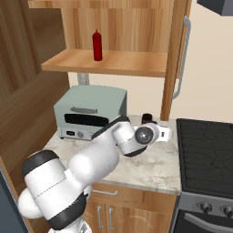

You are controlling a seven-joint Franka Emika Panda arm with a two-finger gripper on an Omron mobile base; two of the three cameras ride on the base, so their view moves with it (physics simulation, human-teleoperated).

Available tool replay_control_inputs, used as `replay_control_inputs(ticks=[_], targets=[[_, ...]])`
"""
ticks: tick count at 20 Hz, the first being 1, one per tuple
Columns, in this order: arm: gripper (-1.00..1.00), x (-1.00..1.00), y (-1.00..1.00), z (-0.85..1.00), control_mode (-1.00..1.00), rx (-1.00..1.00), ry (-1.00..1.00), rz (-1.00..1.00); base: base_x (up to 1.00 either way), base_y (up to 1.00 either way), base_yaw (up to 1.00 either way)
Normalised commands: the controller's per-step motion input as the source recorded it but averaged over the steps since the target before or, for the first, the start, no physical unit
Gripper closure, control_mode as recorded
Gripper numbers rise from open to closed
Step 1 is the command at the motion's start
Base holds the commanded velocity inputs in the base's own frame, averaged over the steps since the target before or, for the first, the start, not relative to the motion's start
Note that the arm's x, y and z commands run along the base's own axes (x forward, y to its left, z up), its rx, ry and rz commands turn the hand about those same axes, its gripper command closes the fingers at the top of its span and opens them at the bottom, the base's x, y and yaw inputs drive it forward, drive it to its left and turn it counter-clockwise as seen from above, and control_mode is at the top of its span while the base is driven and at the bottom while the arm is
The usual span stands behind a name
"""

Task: Collect the paprika, ketchup, and shaker from the cabinet and place them next to the stove.

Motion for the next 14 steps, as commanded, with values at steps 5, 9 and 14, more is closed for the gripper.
replay_control_inputs(ticks=[5,9,14], targets=[[1.0,0.0,-0.2,-0.37,-1.0,-0.02,0.0,0.0,0.0,0.0,0.0],[1.0,0.08,-0.03,-0.37,-1.0,-0.05,0.0,0.0,0.0,0.0,0.0],[1.0,0.08,-0.03,-0.35,-1.0,-0.01,0.0,0.02,0.0,0.0,0.0]])
